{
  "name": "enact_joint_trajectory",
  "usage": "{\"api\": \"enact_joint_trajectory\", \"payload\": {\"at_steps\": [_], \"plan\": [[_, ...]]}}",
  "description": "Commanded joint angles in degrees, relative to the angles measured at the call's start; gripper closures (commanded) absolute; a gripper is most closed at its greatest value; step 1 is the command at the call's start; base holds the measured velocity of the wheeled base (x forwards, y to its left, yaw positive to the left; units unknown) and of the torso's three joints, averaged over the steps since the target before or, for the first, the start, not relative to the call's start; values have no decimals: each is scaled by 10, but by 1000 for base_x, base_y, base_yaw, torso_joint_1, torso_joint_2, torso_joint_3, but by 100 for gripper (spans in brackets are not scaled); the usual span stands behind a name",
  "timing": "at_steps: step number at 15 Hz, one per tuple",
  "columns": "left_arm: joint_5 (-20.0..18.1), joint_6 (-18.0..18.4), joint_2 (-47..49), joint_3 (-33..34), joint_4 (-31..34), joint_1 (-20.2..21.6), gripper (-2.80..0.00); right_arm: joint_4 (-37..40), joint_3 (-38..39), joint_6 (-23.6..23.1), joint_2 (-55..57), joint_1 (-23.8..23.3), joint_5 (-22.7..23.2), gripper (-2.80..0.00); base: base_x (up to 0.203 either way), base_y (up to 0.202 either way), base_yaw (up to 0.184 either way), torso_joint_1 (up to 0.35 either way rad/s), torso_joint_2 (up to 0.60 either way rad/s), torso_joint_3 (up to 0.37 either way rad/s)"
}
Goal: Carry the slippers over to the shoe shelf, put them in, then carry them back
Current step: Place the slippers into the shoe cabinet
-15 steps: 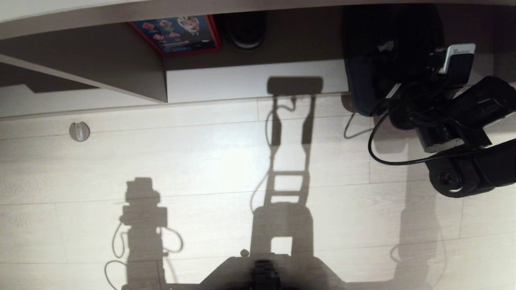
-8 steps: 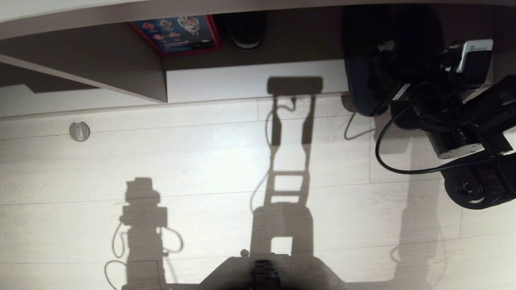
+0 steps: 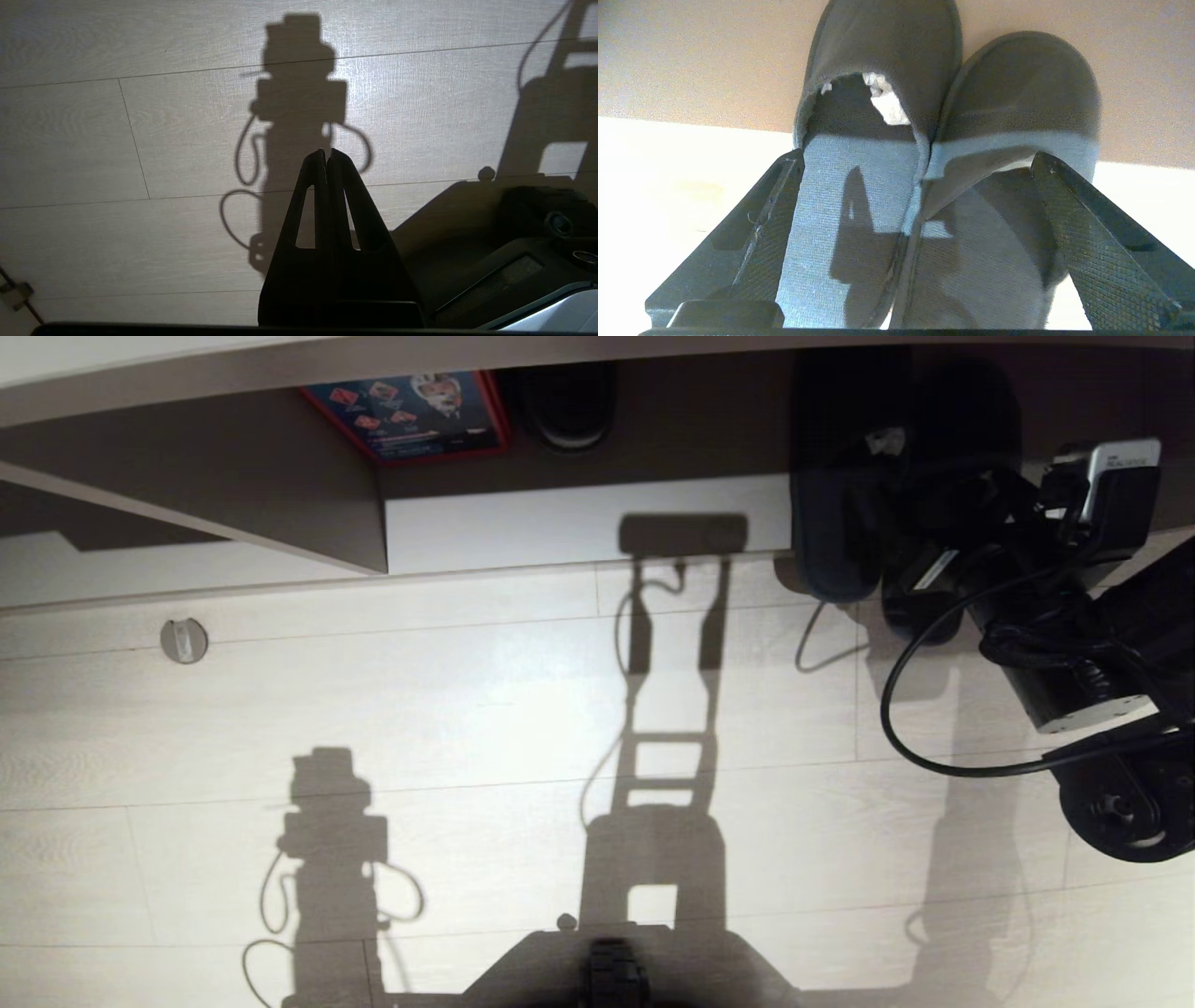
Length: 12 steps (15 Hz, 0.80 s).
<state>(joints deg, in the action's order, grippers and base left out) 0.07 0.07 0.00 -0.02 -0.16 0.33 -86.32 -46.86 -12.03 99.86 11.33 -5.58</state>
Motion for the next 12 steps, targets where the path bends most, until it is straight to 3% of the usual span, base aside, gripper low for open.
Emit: {"api": "enact_joint_trajectory", "payload": {"at_steps": [1, 6, 9, 12], "plan": [[0, 0, 0, 0, 0, 0, 0, -5, 18, -1, -31, 2, 0, -280, 0, 0, 0, 0, 0, 0], [0, 0, 0, 0, 0, 0, 0, -3, 81, -1, -93, 1, -1, -280, 0, 0, 0, 0, 0, 0], [0, 0, 0, 0, 0, 0, 0, -2, 163, -1, -156, 7, -2, -280, 0, 0, 0, 0, 0, 0], [0, 0, 0, 0, 0, 0, 0, -1, 176, -1, -166, 10, -2, -280, 0, 0, 0, 0, 0, 0]]}}
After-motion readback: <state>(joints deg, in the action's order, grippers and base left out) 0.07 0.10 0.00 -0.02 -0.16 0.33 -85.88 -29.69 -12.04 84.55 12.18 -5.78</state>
